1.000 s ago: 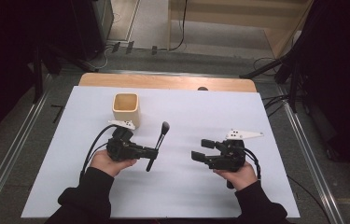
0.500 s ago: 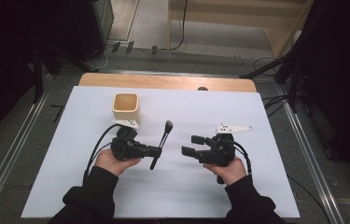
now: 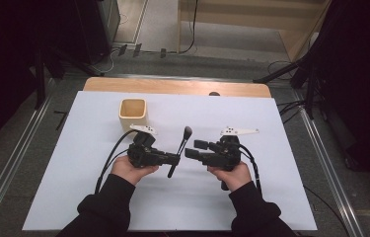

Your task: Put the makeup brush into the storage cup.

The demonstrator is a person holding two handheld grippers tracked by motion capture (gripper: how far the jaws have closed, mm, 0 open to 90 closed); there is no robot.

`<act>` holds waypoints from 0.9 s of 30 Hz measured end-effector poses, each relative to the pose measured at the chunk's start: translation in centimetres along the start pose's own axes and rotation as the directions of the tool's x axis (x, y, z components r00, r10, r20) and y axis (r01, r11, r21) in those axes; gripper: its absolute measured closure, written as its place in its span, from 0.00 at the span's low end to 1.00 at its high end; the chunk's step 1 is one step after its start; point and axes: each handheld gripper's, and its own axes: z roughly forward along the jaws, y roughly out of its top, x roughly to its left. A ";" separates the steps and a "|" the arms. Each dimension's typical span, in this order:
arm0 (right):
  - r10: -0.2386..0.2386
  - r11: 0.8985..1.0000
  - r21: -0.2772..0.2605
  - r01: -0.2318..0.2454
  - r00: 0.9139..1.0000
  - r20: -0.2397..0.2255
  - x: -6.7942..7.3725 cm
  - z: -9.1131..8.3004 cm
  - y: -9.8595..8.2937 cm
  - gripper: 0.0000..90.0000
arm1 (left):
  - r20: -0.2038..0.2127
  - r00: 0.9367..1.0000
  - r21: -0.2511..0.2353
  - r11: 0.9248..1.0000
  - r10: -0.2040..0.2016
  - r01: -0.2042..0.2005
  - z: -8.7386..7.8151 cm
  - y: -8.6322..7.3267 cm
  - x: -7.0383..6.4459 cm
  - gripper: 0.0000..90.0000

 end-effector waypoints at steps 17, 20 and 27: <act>0.091 0.996 -0.019 -0.091 0.996 -0.007 0.1 1.4 0.0 0.76 | -0.011 1.000 -0.050 0.999 -0.002 0.002 1.2 -0.5 -0.8 0.89; 0.104 0.994 -0.027 -0.104 0.995 -0.005 0.0 1.5 0.0 0.78 | -0.008 1.000 -0.060 0.998 -0.006 0.005 1.5 -0.6 -0.8 0.89; 0.127 0.992 -0.010 -0.127 0.992 -0.002 -0.1 1.8 -0.3 0.85 | -0.017 1.000 -0.080 0.997 -0.007 0.006 1.6 -0.8 -0.8 0.89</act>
